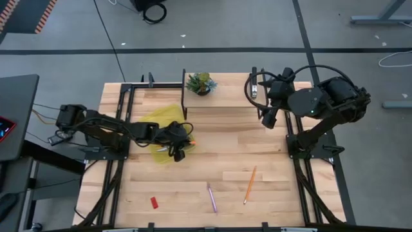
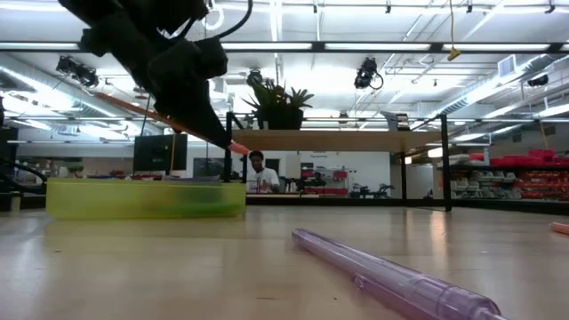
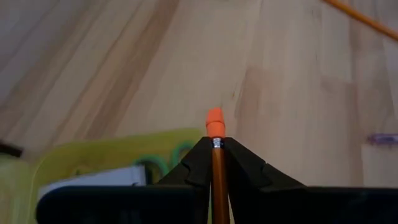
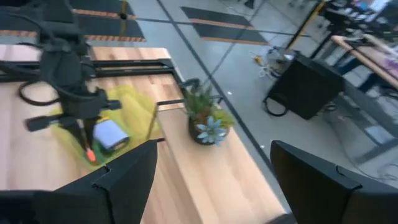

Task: Pack school essentials
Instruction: Put the left orange pencil into the yellow supply box

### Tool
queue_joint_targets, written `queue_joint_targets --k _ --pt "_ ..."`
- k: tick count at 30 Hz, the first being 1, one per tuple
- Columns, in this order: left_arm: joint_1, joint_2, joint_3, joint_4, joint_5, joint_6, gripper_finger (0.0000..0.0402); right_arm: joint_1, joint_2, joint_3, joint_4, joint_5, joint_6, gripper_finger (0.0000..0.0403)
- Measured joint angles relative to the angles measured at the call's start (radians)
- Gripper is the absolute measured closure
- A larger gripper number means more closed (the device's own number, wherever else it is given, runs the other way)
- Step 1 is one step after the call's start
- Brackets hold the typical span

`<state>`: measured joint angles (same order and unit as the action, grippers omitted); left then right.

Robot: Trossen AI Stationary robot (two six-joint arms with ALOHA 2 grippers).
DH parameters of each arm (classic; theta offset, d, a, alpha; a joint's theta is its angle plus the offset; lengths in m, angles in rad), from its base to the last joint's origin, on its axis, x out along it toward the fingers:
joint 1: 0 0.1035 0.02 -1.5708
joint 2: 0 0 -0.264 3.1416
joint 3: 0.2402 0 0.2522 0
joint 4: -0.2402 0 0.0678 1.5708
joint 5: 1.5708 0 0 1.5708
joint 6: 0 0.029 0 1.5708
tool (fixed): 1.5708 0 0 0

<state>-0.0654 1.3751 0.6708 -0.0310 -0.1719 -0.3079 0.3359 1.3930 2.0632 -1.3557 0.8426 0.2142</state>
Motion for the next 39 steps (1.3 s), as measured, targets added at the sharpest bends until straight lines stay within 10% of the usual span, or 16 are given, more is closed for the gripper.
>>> queue_joint_targets --k 32,39 --pt "-0.120 -0.008 -0.142 0.115 -0.270 -0.152 0.0361 0.000 -0.034 0.000 -0.043 0.051 -0.016 0.0110" --pt "-0.119 -0.008 -0.142 0.117 -0.280 -0.153 0.0312 0.000 -0.033 0.000 -0.043 0.051 -0.016 0.0110"
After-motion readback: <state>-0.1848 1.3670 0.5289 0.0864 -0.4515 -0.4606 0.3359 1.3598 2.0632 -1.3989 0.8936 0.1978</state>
